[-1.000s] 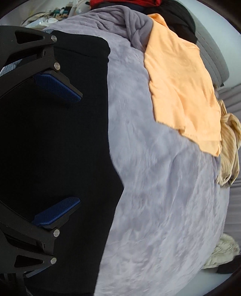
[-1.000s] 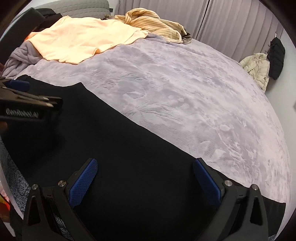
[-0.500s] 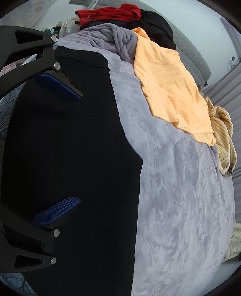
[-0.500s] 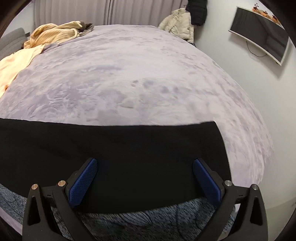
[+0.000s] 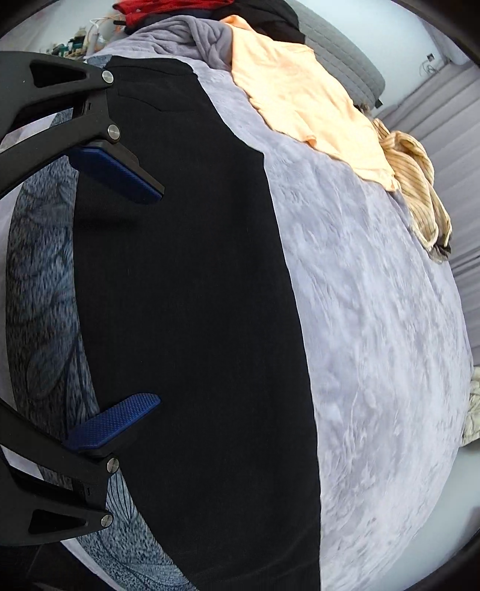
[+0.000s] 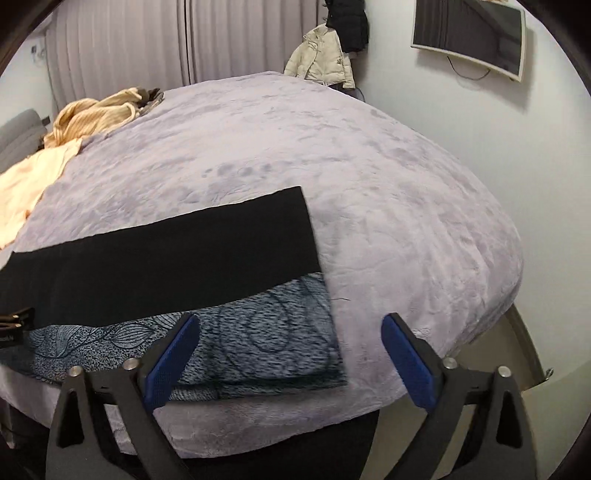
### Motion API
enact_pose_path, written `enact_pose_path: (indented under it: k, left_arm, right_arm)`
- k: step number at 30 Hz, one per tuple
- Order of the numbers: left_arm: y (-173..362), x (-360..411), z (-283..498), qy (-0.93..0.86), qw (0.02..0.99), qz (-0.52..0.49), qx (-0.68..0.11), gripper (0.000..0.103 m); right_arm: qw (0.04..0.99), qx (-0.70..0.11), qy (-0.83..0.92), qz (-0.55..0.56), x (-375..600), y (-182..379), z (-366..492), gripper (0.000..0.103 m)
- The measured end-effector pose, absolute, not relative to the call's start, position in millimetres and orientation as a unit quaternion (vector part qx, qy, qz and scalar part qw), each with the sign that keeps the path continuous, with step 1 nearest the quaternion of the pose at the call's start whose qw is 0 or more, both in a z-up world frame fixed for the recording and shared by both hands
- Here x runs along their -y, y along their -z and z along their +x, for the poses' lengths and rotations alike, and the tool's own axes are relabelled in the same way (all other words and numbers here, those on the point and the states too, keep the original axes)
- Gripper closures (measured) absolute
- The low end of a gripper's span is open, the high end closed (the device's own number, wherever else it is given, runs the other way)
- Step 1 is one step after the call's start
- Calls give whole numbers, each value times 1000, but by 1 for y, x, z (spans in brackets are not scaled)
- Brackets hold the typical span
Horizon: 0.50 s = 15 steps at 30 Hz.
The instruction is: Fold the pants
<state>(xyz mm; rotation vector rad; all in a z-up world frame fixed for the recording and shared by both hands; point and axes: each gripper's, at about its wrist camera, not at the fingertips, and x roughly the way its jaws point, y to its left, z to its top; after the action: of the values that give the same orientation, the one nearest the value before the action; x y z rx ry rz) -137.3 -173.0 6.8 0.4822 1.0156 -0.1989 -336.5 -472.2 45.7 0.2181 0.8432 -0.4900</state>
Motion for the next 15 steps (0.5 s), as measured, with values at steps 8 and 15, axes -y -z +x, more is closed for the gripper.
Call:
enact_pose_path:
  k: [8, 15]
  left_arm:
    - [-6, 190, -130, 117, 828, 210, -507, 0]
    - [-17, 202, -138, 170, 821, 202, -506, 0]
  right_arm:
    - [884, -413, 192, 102, 480, -31, -342, 78]
    - [892, -395, 189, 116, 489, -59, -366, 101]
